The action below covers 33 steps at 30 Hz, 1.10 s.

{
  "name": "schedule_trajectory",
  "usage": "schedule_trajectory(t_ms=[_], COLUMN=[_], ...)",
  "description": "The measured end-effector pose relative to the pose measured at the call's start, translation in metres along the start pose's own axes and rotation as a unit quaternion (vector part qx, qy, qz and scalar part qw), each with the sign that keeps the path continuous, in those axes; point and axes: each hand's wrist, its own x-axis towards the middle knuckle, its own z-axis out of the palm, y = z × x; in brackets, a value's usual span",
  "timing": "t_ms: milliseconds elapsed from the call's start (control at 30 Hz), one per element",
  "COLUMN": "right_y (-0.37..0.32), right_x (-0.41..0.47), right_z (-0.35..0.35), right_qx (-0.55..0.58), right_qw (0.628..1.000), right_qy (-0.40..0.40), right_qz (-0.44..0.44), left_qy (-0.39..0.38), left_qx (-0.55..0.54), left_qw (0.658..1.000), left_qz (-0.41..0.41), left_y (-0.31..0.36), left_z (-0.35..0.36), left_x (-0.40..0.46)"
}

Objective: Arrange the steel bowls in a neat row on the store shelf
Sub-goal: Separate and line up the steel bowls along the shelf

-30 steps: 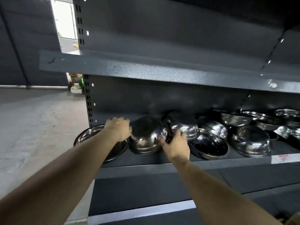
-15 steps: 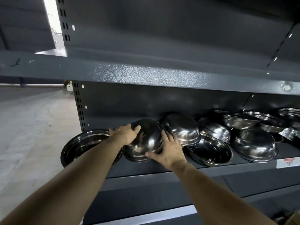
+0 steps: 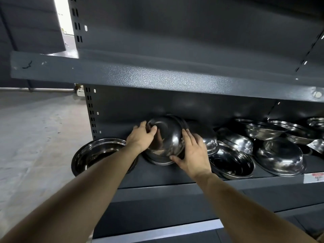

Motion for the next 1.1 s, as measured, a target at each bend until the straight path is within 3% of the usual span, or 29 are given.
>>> schedule_trajectory(t_ms=[233, 367, 433, 567, 700, 767, 800, 1000, 1100], right_y=[-0.003, -0.014, -0.02, -0.035, -0.05, -0.046, -0.043, -0.031, -0.029], right_x=[-0.005, -0.008, -0.011, -0.018, -0.013, -0.006, -0.004, -0.002, -0.002], right_z=[-0.014, -0.024, -0.029, -0.038, -0.048, -0.051, -0.05, -0.048, -0.052], right_qx=[0.046, 0.168, 0.262, 0.36, 0.465, 0.503, 0.509, 0.435, 0.457], right_qw=[0.995, 0.98, 0.958, 0.914, 0.8, 0.745, 0.737, 0.787, 0.766], right_qy=[0.073, 0.101, 0.113, 0.165, 0.251, 0.239, 0.216, 0.136, 0.106], right_qz=[-0.05, -0.034, 0.01, 0.093, 0.285, 0.366, 0.389, 0.416, 0.439], left_qy=[0.053, 0.016, -0.006, -0.038, -0.035, -0.042, -0.051, -0.055, -0.06], left_qx=[-0.182, -0.371, -0.437, -0.473, -0.503, -0.496, -0.484, -0.361, -0.254], left_qw=[0.98, 0.924, 0.894, 0.874, 0.856, 0.861, 0.869, 0.929, 0.965], left_qz=[-0.056, -0.097, -0.102, -0.104, -0.114, -0.103, -0.095, -0.064, -0.024], left_y=[0.019, 0.032, 0.035, 0.034, 0.034, 0.032, 0.032, 0.03, 0.035], left_z=[-0.025, -0.044, -0.049, -0.048, -0.044, -0.043, -0.043, -0.042, -0.046], left_x=[-0.009, -0.019, -0.026, -0.035, -0.049, -0.053, -0.056, -0.065, -0.074])
